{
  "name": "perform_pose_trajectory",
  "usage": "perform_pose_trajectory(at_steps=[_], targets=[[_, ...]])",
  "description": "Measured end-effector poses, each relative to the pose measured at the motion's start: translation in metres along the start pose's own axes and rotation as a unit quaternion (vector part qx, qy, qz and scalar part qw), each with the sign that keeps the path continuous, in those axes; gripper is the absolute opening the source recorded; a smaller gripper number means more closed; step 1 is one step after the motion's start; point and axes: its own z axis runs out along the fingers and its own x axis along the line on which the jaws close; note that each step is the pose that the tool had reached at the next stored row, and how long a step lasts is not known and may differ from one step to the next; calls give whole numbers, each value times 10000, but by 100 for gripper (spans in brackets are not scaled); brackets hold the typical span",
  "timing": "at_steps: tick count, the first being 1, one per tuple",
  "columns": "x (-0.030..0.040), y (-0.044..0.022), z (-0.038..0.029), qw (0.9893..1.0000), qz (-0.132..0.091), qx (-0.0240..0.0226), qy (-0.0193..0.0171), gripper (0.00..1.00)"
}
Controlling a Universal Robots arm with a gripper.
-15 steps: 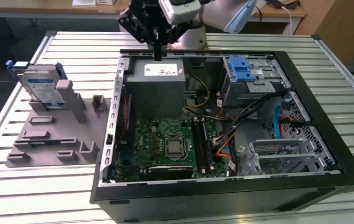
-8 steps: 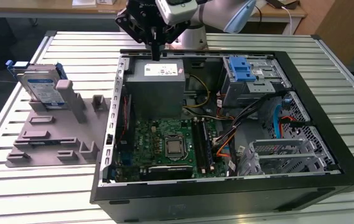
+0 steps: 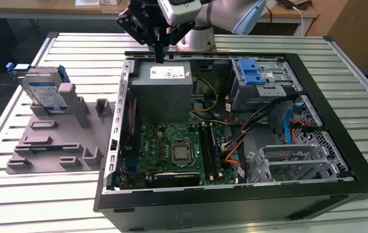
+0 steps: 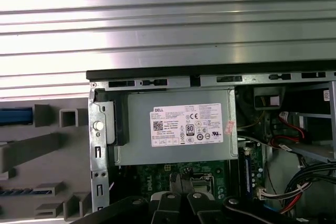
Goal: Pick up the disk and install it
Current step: 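Reach for the disk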
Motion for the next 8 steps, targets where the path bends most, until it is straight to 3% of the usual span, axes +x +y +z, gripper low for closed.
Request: perform_pose_trajectory(at_steps=[8], targets=[[20,-1,0,10000,0,0,0,11]])
